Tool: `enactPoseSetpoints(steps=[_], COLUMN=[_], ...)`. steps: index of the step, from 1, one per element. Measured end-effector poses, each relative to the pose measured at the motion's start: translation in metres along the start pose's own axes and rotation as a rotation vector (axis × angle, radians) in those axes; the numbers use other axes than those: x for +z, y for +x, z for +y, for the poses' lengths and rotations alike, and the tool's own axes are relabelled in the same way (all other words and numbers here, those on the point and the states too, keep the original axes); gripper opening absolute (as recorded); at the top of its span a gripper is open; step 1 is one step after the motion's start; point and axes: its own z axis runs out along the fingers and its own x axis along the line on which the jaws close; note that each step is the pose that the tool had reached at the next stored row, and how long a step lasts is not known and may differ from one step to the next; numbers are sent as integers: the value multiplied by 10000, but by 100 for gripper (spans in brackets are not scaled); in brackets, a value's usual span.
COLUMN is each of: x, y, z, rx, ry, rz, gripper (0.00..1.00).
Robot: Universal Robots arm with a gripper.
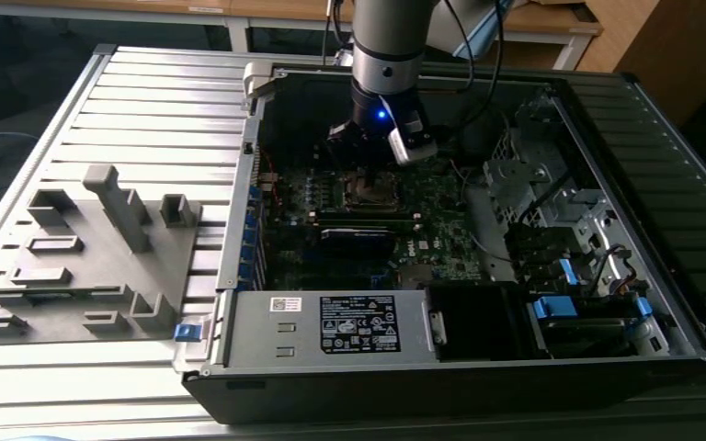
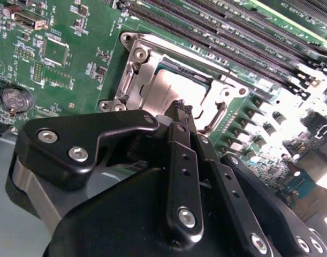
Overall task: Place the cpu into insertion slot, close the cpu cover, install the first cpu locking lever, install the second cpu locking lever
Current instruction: 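Close the cpu cover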
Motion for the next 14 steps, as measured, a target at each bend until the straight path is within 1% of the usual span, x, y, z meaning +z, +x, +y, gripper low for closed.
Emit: enactPoseSetpoints(steps=[3, 7, 14], x=[0, 1, -4], y=[0, 0, 0], z=[0, 0, 0], rx=[-52, -295, -311], ry=[0, -7, -7], rz=[2, 8, 9], gripper=[11, 11, 11])
